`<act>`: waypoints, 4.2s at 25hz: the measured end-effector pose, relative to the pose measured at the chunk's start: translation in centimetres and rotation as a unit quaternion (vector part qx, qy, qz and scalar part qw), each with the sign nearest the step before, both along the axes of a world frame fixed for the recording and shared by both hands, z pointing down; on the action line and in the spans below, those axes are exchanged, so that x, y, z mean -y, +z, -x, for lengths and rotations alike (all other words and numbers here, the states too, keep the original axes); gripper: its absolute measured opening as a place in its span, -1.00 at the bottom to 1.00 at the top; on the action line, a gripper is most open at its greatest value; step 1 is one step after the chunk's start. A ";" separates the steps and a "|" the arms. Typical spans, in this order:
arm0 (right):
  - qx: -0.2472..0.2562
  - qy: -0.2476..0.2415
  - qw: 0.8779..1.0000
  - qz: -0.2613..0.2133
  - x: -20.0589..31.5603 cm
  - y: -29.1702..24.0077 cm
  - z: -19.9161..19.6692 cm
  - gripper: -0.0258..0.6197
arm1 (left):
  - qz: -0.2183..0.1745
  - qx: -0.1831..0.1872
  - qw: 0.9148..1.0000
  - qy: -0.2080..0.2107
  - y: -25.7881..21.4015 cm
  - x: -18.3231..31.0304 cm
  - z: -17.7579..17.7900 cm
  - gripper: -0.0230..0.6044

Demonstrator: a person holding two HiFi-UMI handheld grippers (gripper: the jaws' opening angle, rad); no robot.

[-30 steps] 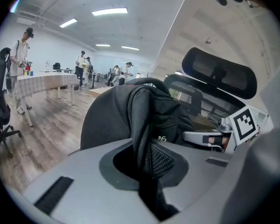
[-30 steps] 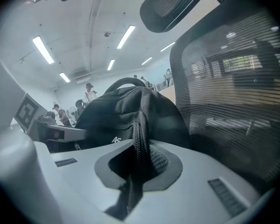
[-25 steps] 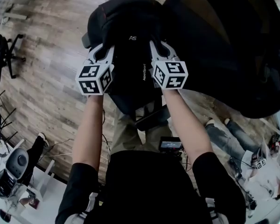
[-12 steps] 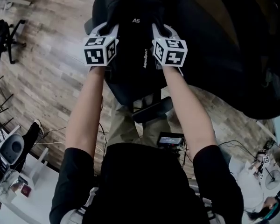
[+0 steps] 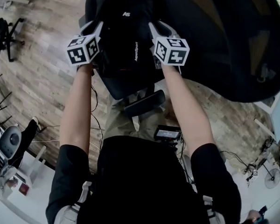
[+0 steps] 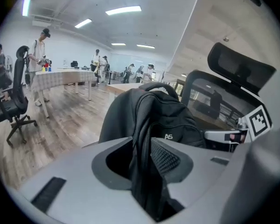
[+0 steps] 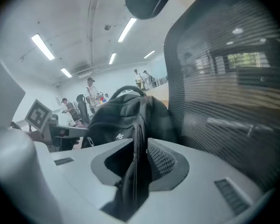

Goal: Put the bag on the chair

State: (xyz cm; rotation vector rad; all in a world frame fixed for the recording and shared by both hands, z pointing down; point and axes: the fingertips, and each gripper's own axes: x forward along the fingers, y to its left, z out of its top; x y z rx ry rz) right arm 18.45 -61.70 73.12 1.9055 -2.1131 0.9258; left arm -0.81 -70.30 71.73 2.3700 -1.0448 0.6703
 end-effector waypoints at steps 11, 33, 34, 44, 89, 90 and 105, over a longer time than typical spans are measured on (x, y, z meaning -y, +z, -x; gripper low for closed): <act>-0.006 -0.073 0.985 -0.155 -10.9 -14.6 -0.6 -0.89 | -0.118 -0.099 0.988 -0.002 -13.5 -11.2 1.2 -0.92; -0.056 0.012 0.968 -0.245 -36.9 -29.2 3.4 -0.88 | -0.223 -0.164 0.961 0.005 -27.8 -35.6 10.7 -0.92; -0.056 0.012 0.969 -0.241 -38.1 -29.0 4.4 -0.89 | -0.223 -0.166 0.960 0.005 -27.6 -36.9 11.5 -0.92; -0.084 -0.006 0.968 -0.236 -47.9 -28.9 13.3 -0.88 | -0.232 -0.160 0.960 -0.004 -27.5 -48.9 20.0 -0.92; -0.043 -0.041 0.975 -0.213 -67.9 -25.0 11.5 -0.89 | -0.171 -0.130 0.976 0.014 -23.5 -70.8 13.2 -0.92; -0.041 -0.040 0.976 -0.212 -68.0 -25.0 11.5 -0.89 | -0.171 -0.130 0.977 0.014 -23.6 -70.8 13.1 -0.92; -0.029 -0.040 0.976 -0.211 -68.1 -24.1 10.4 -0.89 | -0.162 -0.126 0.979 -0.003 -23.7 -71.2 12.3 -0.92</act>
